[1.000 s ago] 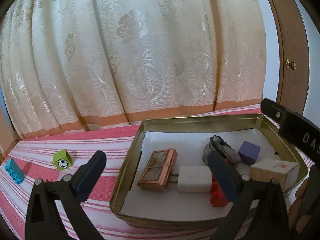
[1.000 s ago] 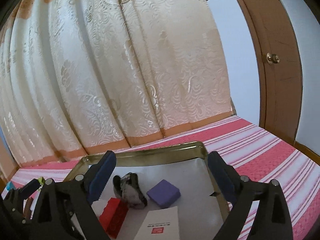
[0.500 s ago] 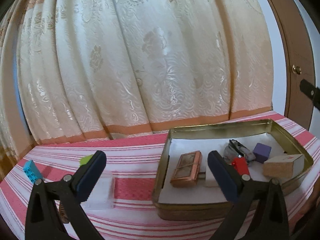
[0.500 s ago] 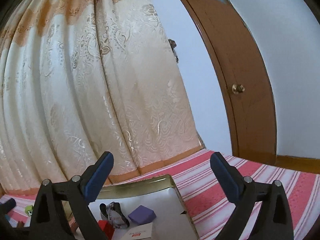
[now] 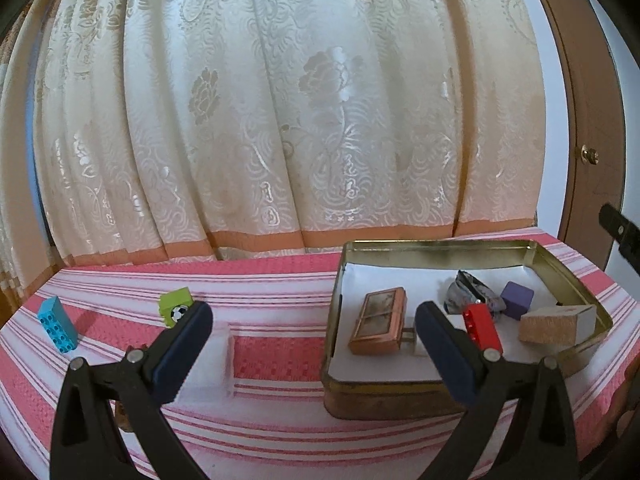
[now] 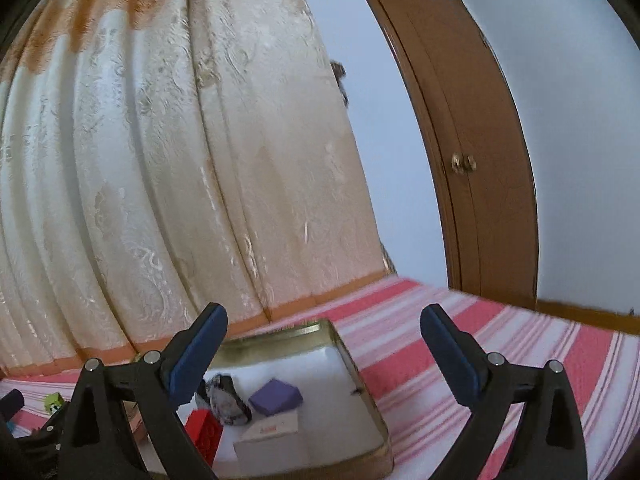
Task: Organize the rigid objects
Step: 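Withdraw both tools from the tray toward the brown brush and blue lego brick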
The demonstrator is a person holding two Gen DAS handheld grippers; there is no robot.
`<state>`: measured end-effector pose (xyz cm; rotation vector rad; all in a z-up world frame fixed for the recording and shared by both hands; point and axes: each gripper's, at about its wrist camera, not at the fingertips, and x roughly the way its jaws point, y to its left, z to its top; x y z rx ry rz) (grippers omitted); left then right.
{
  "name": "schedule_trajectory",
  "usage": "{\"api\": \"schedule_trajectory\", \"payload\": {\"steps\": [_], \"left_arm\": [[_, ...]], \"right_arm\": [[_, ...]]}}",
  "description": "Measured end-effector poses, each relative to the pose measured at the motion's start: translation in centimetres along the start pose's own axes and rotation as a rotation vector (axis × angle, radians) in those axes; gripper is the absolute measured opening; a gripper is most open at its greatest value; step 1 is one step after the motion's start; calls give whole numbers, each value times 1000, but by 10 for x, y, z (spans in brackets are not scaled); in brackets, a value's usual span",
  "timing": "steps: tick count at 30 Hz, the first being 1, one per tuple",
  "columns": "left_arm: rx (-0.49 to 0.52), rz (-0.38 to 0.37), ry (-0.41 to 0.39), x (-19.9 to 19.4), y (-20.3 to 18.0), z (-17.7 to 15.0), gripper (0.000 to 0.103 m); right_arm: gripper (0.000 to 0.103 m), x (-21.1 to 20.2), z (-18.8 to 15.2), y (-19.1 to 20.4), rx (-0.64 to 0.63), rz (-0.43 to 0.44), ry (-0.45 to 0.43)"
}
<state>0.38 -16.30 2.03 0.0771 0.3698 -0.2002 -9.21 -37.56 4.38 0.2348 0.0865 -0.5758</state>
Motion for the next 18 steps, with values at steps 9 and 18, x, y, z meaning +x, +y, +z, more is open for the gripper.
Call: {"api": "schedule_trajectory", "payload": {"steps": [9, 18], "left_arm": [[-28, -14, 14, -6, 16, -3, 103], [-25, -12, 13, -13, 28, -7, 103]], "right_arm": [[99, -13, -9, 6, 7, 7, 41], [99, -33, -15, 22, -1, 36, 34]]}}
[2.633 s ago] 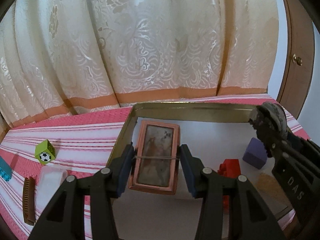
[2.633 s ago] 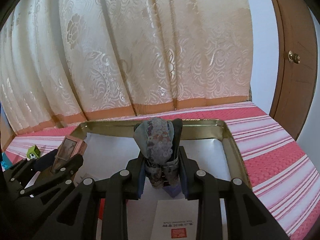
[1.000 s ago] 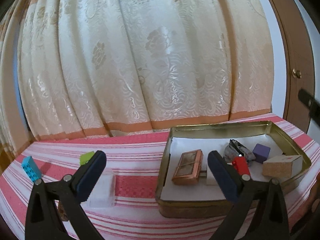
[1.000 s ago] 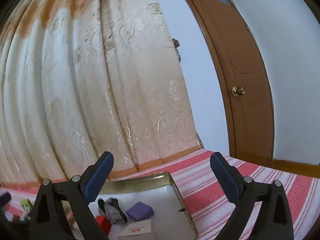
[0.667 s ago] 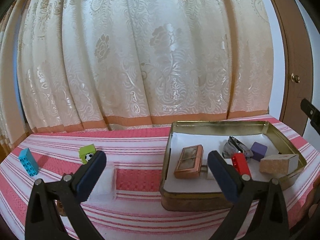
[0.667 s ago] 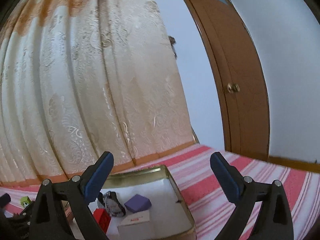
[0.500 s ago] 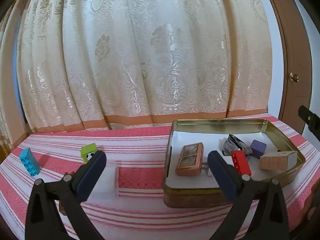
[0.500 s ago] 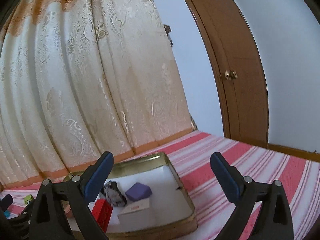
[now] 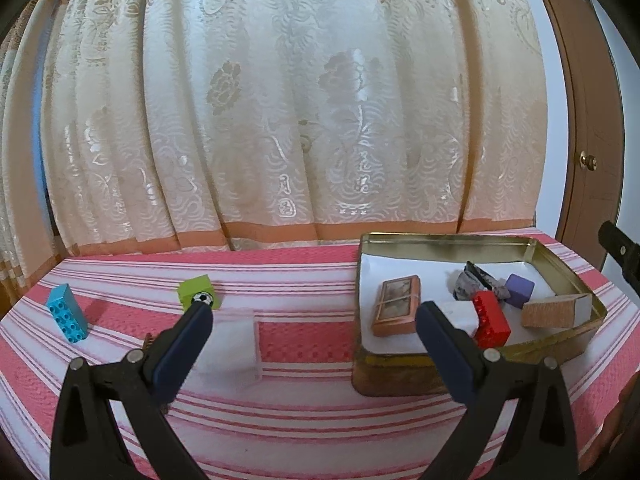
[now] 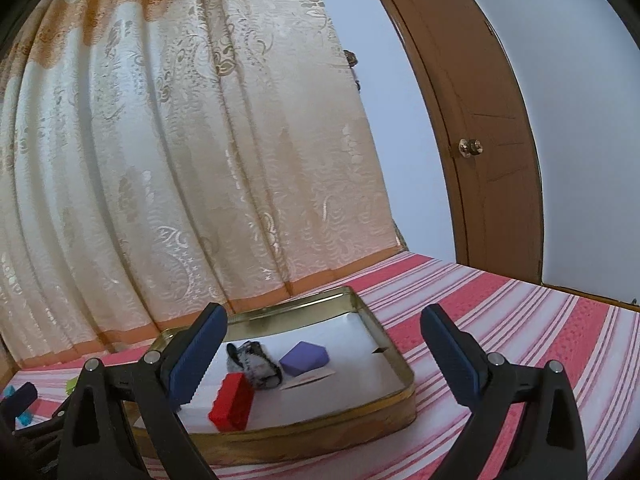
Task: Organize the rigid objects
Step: 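Withdraw both tools from the tray toward the brown brush and blue lego brick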
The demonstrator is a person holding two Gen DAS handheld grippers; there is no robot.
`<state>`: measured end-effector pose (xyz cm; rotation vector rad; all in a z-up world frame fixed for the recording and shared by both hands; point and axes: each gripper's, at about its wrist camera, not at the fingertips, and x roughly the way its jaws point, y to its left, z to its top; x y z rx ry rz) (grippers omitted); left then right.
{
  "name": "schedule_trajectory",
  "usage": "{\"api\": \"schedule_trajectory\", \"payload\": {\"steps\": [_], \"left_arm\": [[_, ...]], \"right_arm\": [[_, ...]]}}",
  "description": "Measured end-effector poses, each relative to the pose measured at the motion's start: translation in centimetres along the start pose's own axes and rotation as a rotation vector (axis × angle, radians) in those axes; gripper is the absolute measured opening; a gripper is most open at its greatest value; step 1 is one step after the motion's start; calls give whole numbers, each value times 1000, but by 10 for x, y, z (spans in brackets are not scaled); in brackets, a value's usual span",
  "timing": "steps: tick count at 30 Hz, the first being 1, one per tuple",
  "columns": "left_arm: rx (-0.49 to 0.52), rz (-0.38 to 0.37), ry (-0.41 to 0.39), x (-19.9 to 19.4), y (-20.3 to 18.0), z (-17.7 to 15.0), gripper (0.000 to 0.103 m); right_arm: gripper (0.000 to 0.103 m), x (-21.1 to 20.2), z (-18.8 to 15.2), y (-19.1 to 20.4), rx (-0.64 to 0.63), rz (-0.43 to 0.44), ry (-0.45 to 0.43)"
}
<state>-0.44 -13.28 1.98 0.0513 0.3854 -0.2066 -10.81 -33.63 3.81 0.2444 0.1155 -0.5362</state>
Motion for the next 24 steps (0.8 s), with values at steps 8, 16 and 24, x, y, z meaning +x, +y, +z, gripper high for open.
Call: {"api": "schedule_trajectory", "payload": {"steps": [8, 16, 24], "left_arm": [[-11, 4, 8, -3, 24, -3, 103], [-22, 20, 16, -4, 48, -6, 103], [-35, 44, 23, -5, 78, -8, 103]], "right_arm": [[99, -12, -7, 19, 2, 36, 4], [99, -20, -19, 49, 12, 74, 35], [99, -28, -32, 92, -6, 111, 60]]}}
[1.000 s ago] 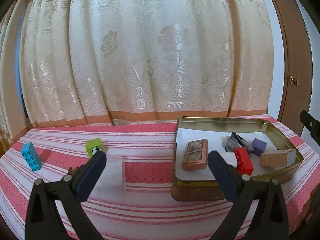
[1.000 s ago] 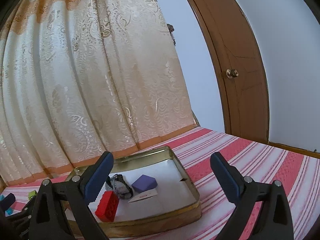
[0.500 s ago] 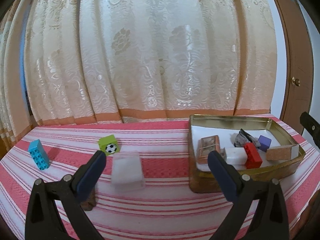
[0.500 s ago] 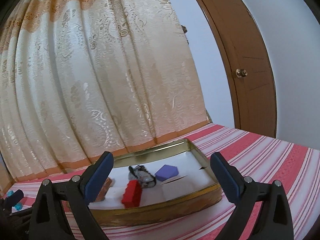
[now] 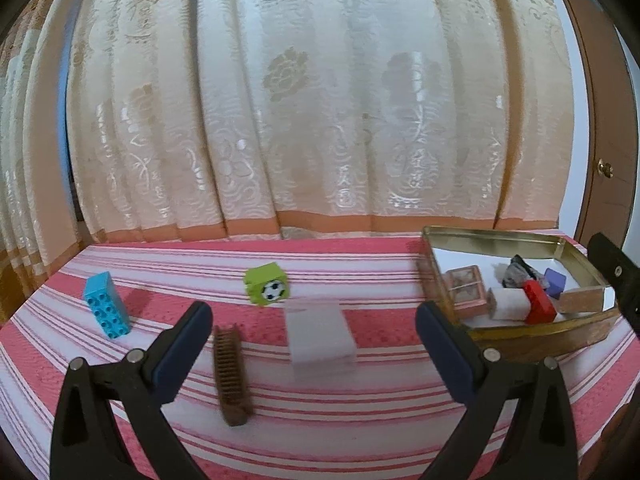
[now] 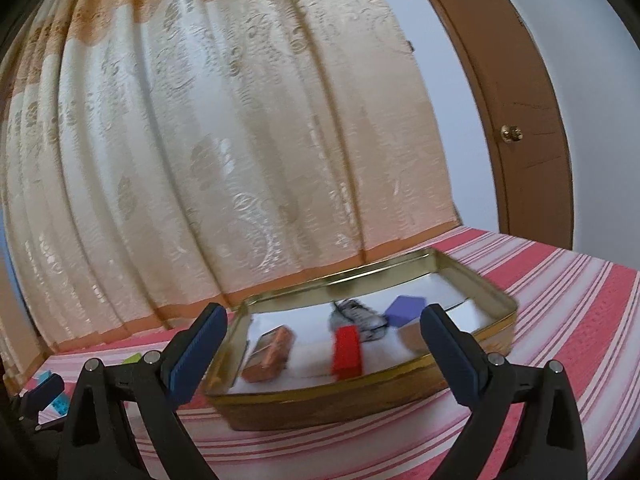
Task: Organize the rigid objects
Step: 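Withdraw both tools from the tray toward the brown brush and blue lego brick, then close the right tool on the brown brush while the left tool reaches the blue brick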
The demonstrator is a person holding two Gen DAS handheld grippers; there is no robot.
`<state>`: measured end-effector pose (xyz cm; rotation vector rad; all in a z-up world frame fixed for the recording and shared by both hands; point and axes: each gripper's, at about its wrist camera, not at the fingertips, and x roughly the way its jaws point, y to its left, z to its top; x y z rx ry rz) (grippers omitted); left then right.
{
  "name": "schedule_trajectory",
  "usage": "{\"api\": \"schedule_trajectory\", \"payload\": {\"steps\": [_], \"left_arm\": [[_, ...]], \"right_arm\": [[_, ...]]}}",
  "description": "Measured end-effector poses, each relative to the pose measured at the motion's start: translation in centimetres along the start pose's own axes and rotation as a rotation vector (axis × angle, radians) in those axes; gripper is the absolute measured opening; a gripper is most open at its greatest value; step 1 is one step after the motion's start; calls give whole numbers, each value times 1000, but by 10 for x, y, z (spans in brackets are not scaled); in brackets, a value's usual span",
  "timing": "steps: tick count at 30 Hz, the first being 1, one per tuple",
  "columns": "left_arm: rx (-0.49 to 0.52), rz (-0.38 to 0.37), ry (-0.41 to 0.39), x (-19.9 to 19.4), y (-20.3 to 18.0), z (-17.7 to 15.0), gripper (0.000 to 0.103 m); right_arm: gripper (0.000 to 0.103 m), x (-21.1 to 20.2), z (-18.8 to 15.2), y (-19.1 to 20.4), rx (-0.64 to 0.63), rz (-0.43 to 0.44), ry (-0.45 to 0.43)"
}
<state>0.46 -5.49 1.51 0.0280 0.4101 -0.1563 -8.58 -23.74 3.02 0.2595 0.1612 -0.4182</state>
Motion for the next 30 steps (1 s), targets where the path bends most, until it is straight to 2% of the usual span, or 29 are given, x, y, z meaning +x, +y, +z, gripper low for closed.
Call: {"api": "schedule_trajectory", "payload": {"steps": [17, 23, 30], "left_arm": [[-40, 48, 23, 7, 69, -2, 103], [-60, 88, 37, 12, 101, -2, 103], [-90, 156, 53, 19, 144, -2, 103]], "right_arm": [[99, 4, -20, 66, -28, 97, 58], [99, 8, -26, 83, -23, 128, 90], [99, 17, -35, 109, -59, 197, 175]]}}
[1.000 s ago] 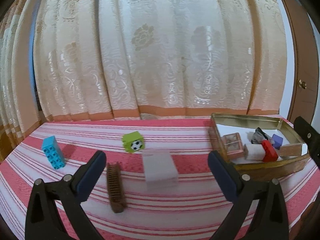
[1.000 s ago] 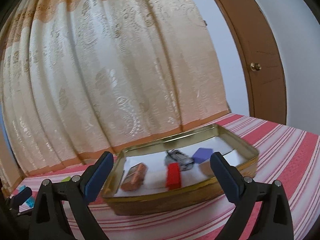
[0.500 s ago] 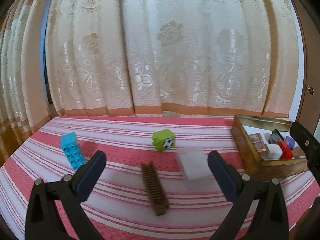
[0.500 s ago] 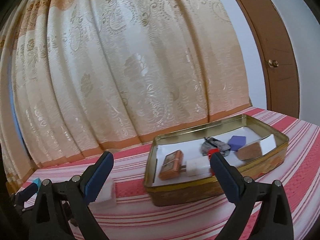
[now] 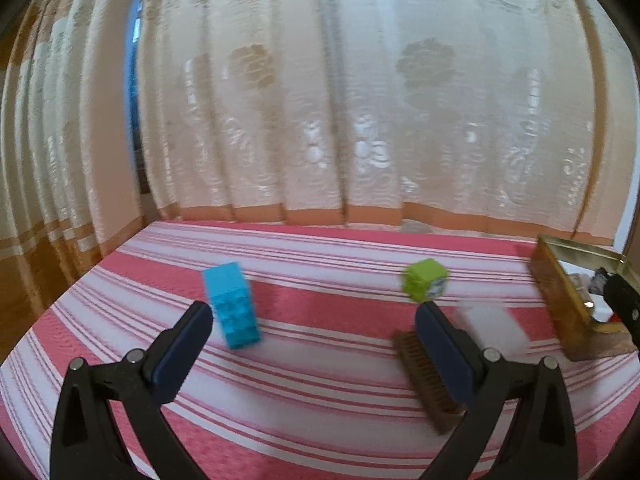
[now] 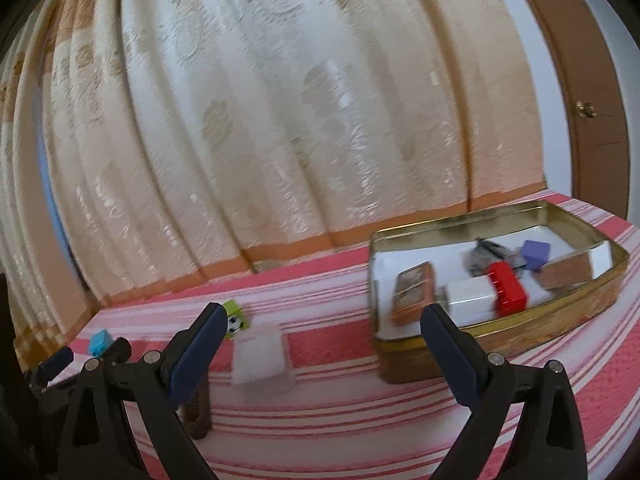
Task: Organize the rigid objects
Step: 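Close the right tool on the brown brush while the left tool reaches the blue brick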
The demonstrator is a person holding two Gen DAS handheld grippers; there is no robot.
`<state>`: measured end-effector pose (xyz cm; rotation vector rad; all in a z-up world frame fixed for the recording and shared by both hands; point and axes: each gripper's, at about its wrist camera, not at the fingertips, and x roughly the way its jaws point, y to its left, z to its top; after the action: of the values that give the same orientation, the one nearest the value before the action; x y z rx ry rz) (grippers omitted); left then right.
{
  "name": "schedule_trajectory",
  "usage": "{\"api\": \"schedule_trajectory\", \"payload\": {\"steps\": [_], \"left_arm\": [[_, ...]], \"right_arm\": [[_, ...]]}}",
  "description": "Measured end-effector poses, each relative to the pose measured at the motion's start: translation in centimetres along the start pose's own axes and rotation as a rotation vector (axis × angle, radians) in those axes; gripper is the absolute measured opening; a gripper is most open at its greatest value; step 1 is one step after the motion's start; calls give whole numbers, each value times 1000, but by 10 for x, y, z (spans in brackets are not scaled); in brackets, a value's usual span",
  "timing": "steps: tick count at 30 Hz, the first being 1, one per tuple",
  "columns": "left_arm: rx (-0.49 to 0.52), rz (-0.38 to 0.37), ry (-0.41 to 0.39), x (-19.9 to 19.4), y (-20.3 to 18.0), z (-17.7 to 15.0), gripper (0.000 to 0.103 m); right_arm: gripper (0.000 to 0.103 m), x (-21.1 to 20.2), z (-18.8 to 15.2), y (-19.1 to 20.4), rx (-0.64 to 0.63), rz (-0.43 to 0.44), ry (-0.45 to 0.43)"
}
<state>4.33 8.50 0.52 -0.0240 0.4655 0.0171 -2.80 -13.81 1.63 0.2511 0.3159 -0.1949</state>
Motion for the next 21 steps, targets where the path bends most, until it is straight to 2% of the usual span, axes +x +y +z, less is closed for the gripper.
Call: {"api": "schedule_trajectory", "payload": {"steps": [5, 7, 11, 14, 17, 21], "left_arm": [[-51, 49, 32, 14, 30, 3, 103], [-53, 81, 31, 16, 38, 3, 103], [-67, 104, 50, 23, 53, 4, 103], [-106, 86, 76, 27, 65, 3, 103], [-147, 72, 92, 30, 74, 3, 103], [-165, 63, 109, 33, 76, 2, 103]], "right_arm": [[99, 15, -5, 18, -18, 58, 79], [95, 21, -9, 29, -34, 105, 121], [67, 37, -18, 55, -104, 188, 230], [66, 52, -26, 75, -146, 236, 318], [65, 58, -31, 87, -167, 259, 351], [53, 73, -42, 107, -249, 265, 438]]}}
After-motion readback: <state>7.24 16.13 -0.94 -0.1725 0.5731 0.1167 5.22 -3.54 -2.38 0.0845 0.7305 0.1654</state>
